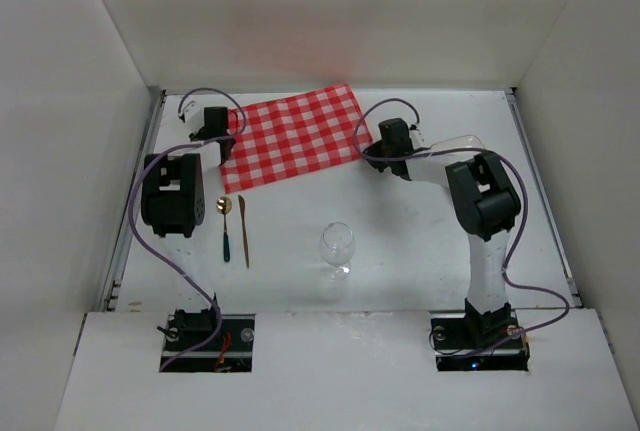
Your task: Set the dinner table for one person
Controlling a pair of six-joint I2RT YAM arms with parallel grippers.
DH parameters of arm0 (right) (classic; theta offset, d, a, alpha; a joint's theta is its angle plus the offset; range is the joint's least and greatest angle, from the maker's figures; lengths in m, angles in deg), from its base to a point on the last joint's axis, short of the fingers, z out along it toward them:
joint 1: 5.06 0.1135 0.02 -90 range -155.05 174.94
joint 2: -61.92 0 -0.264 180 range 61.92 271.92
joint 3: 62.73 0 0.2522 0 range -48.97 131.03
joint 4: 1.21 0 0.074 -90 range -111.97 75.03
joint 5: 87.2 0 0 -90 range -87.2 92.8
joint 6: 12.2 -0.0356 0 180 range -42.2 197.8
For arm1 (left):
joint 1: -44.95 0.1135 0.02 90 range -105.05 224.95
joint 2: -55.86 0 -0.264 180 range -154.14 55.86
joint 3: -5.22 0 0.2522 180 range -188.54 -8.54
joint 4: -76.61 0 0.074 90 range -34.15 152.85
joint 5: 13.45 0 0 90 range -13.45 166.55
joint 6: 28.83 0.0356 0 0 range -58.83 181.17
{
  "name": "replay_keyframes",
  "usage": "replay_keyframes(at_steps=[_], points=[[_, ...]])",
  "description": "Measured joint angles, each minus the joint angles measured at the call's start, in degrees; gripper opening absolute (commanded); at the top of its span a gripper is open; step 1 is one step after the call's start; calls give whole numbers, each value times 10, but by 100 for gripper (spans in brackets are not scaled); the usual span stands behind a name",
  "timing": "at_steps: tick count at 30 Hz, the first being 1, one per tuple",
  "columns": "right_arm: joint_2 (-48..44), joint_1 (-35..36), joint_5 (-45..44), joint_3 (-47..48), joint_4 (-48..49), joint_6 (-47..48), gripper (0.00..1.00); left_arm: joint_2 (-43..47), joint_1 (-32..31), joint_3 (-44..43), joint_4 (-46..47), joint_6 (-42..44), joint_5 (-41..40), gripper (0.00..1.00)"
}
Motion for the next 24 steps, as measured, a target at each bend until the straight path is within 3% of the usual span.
replay_keyframes(at_steps=[11,20,24], points=[[-122,-62,1,-216,127,-14,4,-65,-79,-142,-35,8,25,32],[-236,-74,1,-412,222,-21,5,-68,-133,-157,-38,13,40,32],[-269,-73,-2,-475,260,-40,10,-69,-137,-155,-38,14,41,32]])
